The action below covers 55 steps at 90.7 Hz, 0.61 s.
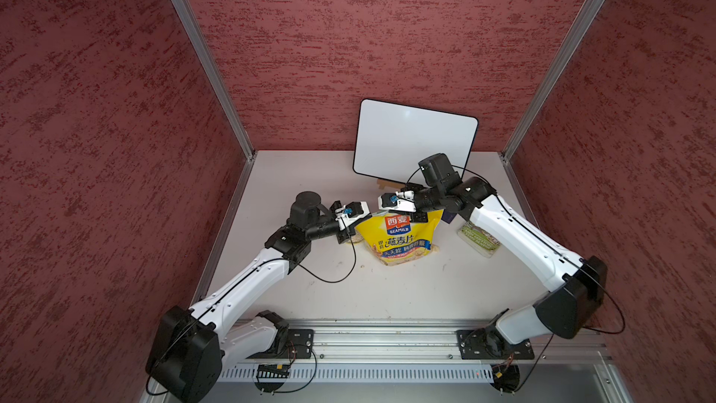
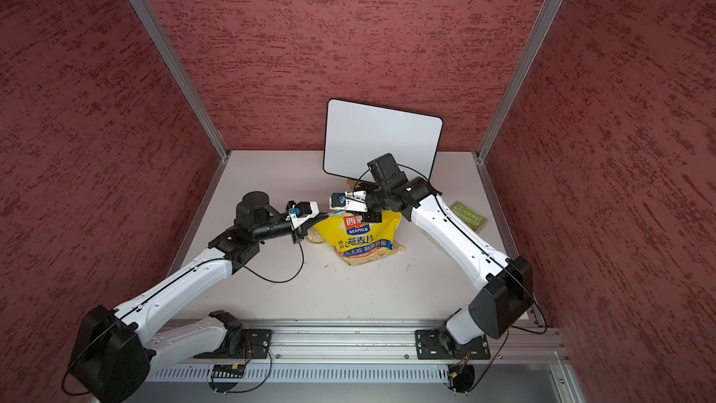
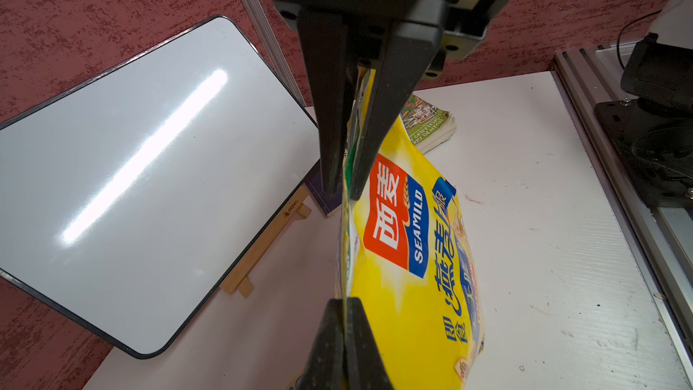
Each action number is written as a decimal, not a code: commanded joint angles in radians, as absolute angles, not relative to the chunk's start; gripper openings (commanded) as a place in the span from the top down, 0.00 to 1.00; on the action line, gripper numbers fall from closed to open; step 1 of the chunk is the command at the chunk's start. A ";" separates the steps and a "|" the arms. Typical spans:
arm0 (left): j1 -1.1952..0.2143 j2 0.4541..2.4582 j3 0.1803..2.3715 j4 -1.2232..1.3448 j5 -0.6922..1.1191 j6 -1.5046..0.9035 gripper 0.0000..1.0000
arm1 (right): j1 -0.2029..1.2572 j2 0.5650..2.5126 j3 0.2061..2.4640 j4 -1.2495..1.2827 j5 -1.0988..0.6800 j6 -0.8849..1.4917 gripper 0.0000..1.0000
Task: Pour the oats into the breakfast bowl
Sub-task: Close the oats bag at the center of the board.
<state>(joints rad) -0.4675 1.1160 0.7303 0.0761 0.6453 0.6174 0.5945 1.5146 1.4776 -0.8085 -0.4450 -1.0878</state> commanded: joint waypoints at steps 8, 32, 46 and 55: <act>-0.470 1.083 0.716 0.108 0.659 0.609 1.00 | 0.573 1.482 1.500 -0.866 -0.388 -1.117 1.00; -0.468 1.078 0.715 0.103 0.658 0.607 1.00 | 0.529 1.461 1.490 -0.864 -0.348 -1.130 0.92; -0.469 1.081 0.718 0.098 0.658 0.609 1.00 | 0.512 1.462 1.514 -0.904 -0.357 -1.136 1.00; -0.469 1.078 0.718 0.097 0.657 0.609 1.00 | 0.503 1.440 1.500 -0.884 -0.363 -1.133 0.94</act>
